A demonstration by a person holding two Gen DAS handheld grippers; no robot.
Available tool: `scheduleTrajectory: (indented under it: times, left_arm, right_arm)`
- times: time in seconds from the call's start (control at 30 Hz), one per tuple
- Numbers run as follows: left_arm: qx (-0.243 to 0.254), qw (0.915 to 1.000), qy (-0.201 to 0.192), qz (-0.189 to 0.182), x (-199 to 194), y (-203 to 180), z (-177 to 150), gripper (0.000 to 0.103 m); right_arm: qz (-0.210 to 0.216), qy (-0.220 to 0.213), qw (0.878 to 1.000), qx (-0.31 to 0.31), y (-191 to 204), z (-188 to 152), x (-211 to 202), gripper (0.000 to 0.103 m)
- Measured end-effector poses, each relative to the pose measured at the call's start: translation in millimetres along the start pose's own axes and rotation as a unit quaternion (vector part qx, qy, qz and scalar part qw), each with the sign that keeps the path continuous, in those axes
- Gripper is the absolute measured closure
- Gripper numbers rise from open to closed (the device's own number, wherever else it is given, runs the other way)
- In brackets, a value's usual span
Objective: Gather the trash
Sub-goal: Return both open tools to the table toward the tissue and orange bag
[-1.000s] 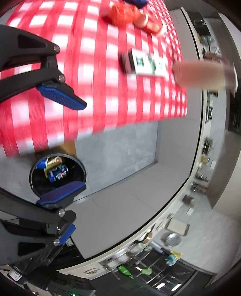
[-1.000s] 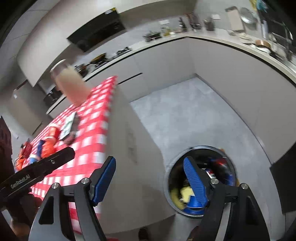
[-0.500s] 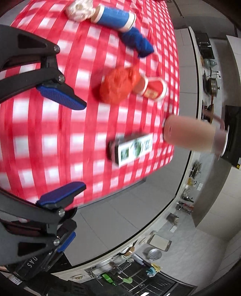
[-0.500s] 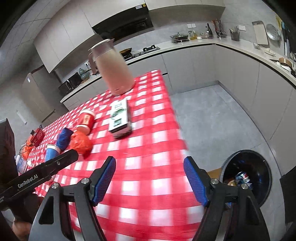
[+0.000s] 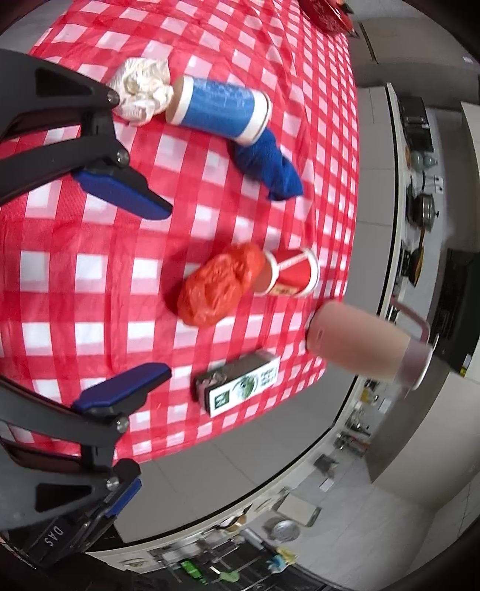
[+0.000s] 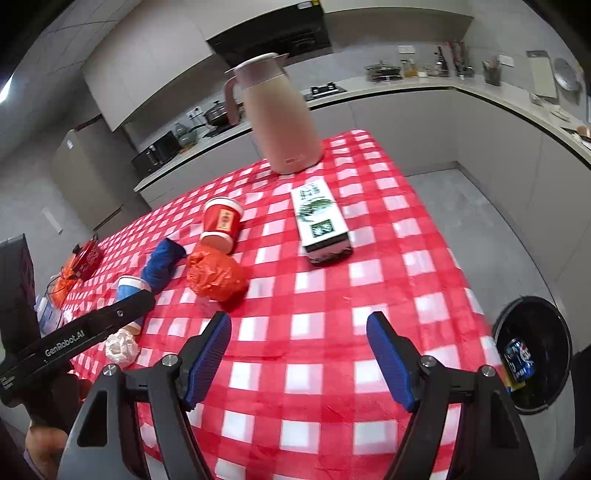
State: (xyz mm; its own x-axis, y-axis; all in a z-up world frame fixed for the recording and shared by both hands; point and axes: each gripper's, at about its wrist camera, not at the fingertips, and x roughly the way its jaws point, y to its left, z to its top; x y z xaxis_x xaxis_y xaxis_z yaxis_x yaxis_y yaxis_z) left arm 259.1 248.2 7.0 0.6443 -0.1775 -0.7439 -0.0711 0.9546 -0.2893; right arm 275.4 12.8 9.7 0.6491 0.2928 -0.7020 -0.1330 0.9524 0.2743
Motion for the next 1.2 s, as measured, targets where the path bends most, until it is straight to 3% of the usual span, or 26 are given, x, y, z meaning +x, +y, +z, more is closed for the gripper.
scheduleTrajectory:
  times: [0.5, 1.2]
  left_arm:
    - [-0.023, 0.9977, -0.008, 0.064, -10.6, 37.1, -4.6, 0.022]
    - [-0.024, 0.9968, 0.01, 0.076, -7.0, 135.7, -13.0, 0.022]
  right_arm:
    - [0.056, 0.017, 0.998, -0.039, 31.2, 7.4, 31.2, 0.025]
    - [0.05, 0.037, 0.997, -0.044, 119.9, -22.6, 76.3, 0.025]
